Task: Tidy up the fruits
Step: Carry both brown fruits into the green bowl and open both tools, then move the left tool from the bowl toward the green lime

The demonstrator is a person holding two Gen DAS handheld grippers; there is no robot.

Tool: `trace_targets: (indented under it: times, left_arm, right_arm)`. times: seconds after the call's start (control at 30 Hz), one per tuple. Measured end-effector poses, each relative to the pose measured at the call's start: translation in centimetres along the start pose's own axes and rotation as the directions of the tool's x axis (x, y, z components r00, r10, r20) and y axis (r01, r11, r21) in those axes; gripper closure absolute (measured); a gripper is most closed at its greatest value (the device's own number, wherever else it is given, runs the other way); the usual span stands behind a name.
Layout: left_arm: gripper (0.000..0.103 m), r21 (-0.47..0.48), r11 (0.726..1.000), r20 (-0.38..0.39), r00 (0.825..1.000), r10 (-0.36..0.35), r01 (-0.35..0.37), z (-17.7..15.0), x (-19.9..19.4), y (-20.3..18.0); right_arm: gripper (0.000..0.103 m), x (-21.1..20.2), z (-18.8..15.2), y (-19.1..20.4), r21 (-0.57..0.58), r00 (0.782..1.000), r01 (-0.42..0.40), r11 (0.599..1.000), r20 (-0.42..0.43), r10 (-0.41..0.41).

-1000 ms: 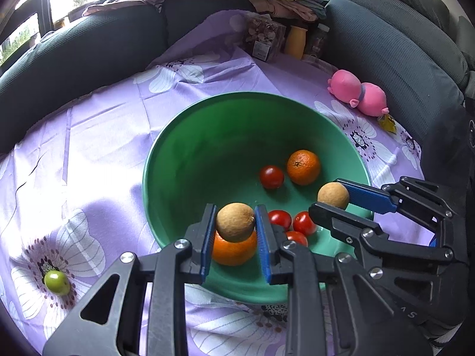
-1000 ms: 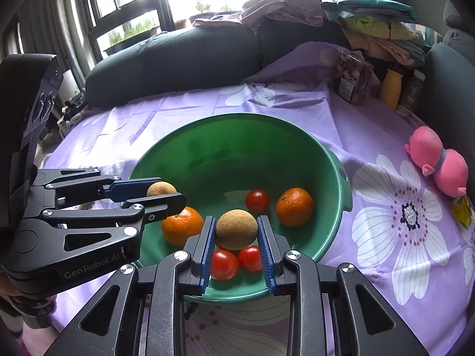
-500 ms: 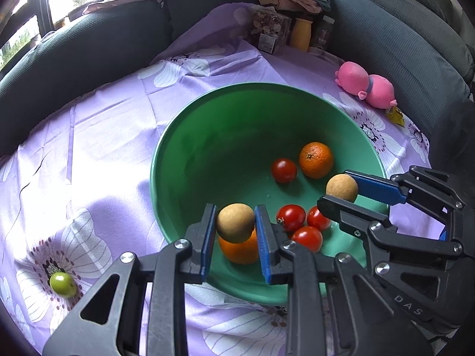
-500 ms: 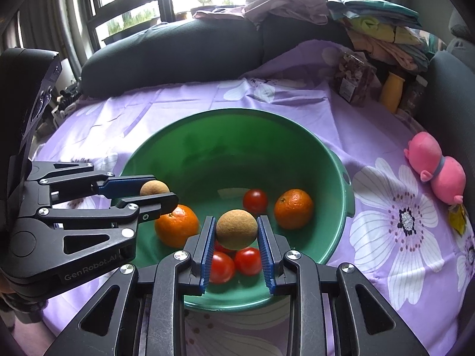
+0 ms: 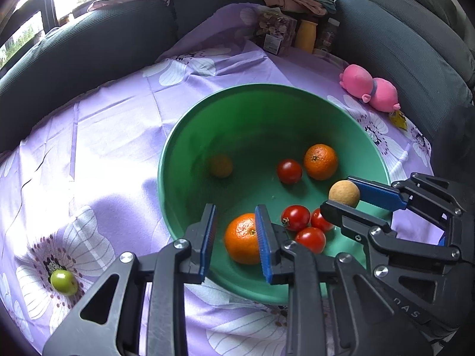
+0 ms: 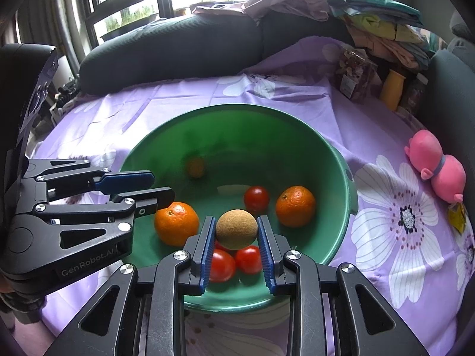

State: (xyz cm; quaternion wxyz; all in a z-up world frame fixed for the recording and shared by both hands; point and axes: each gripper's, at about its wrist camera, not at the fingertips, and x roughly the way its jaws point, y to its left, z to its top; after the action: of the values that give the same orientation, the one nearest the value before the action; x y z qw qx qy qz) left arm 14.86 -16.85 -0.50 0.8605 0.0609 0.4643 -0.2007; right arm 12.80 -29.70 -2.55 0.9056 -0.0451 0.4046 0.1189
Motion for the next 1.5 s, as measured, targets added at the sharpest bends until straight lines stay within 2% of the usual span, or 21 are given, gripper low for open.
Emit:
trace_targets:
  times: [0.13, 0.2, 0.33, 0.4, 0.47, 0.6, 0.77, 1.1, 1.27, 1.5]
  left_arm:
    - [0.055, -0.005, 1.000, 0.015, 1.000, -0.007, 0.007, 0.0, -0.6, -0.2]
    - [0.046, -0.003, 1.000, 0.023, 1.000, 0.014, -0.014, 0.0, -0.9, -0.3]
    - [0.038, -0.011, 1.000, 0.041, 0.999, 0.012, -0.012, -0.2, -2.0, -0.1]
    - [0.020, -0.019, 0.998, 0.040, 0.998, 0.052, -0.052, -0.4, -2.5, 0.0]
    - [0.013, -0.038, 0.998, 0.049, 0.998, 0.048, -0.046, -0.9, -3.2, 0.5]
    - [0.013, -0.075, 0.996, 0.058, 0.997, 0.058, -0.054, -2.5, -4.6, 1.9]
    - [0.013, -0.135, 0.986, 0.079, 0.991, 0.108, -0.096, -4.8, -6.6, 4.2]
    - [0.012, -0.297, 0.945, 0.097, 0.980, 0.176, -0.140, -9.3, -9.4, 10.4]
    - [0.012, -0.370, 0.923, 0.100, 0.983, 0.153, -0.106, -10.6, -9.9, 13.7]
    - [0.012, -0.501, 0.865, 0.124, 0.987, 0.099, -0.024, -11.1, -9.8, 19.3]
  right_arm:
    - [0.073, -0.1, 0.0, -0.2, 0.019, 1.000, 0.006, 1.000, -0.001, -0.006]
    - [0.073, -0.3, 0.0, -0.1, 0.018, 1.000, 0.010, 1.000, 0.000, -0.010]
    - [0.073, -1.0, -0.1, -0.2, 0.026, 1.000, 0.012, 1.000, 0.007, -0.012]
    - [0.073, -1.6, -0.3, -0.2, 0.026, 1.000, 0.017, 1.000, 0.019, -0.017]
    - [0.073, -2.2, -0.4, -0.2, 0.029, 0.999, 0.024, 0.999, 0.029, -0.025]
    - [0.069, -3.4, -0.5, 0.0, 0.039, 0.998, 0.017, 0.999, 0.052, -0.019]
    - [0.068, -4.4, -0.6, 1.2, 0.027, 0.996, -0.045, 0.999, 0.076, 0.042]
    - [0.066, -4.3, -0.7, 7.5, -0.117, 0.982, -0.174, 0.978, 0.051, 0.181]
    - [0.057, -3.4, -0.3, 11.2, -0.187, 0.975, -0.216, 0.958, 0.019, 0.223]
    - [0.051, -0.6, 0.3, 15.2, -0.249, 0.971, -0.237, 0.939, -0.044, 0.234]
